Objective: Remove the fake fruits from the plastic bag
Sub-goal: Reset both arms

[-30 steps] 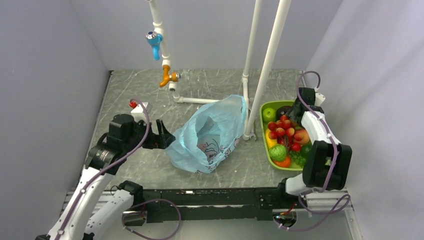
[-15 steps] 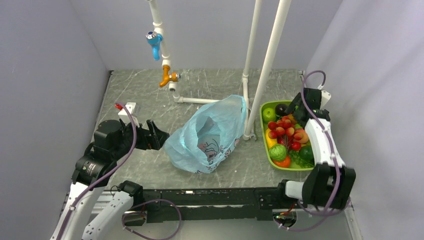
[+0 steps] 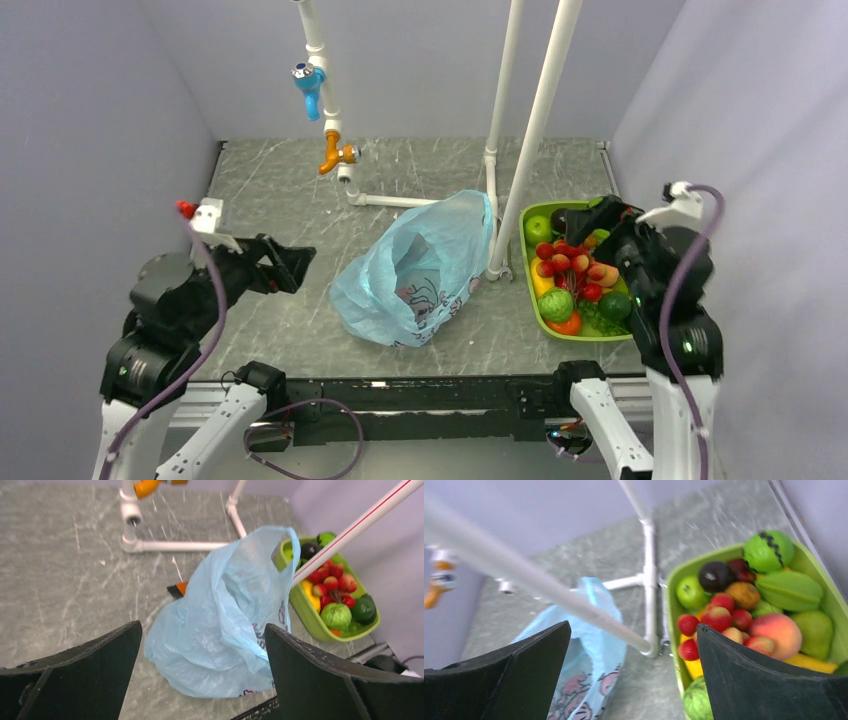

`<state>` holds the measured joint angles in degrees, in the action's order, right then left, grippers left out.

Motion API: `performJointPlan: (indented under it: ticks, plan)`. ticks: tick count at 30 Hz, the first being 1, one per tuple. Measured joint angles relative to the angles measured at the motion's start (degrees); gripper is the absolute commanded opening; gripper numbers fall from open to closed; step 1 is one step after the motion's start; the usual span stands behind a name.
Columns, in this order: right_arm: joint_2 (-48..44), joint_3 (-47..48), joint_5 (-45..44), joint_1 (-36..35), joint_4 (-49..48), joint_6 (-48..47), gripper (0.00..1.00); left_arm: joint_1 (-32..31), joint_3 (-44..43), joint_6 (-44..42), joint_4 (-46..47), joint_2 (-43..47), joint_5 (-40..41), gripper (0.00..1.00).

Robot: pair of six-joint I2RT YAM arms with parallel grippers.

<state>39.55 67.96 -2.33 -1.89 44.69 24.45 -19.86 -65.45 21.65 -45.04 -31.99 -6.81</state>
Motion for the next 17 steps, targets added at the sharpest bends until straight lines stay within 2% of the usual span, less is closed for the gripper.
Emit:
performJointPlan:
  ticks: [5, 9, 17]
  plan:
    - [-7.8, 6.5, 4.6, 0.0, 2.3, -1.0, 1.00, 0.0, -3.9, 0.0, 0.2, 3.8, 3.7, 1.00]
    - [-11.4, 9.9, 4.0, 0.0, 4.0, -1.5, 1.00, 0.0, -6.1, 0.0, 0.6, 6.1, 5.4, 0.99]
    - [-16.9, 10.3, -0.7, 0.0, 7.6, -1.9, 1.00, 0.0, -7.0, 0.1, 0.5, 7.3, 8.5, 0.99]
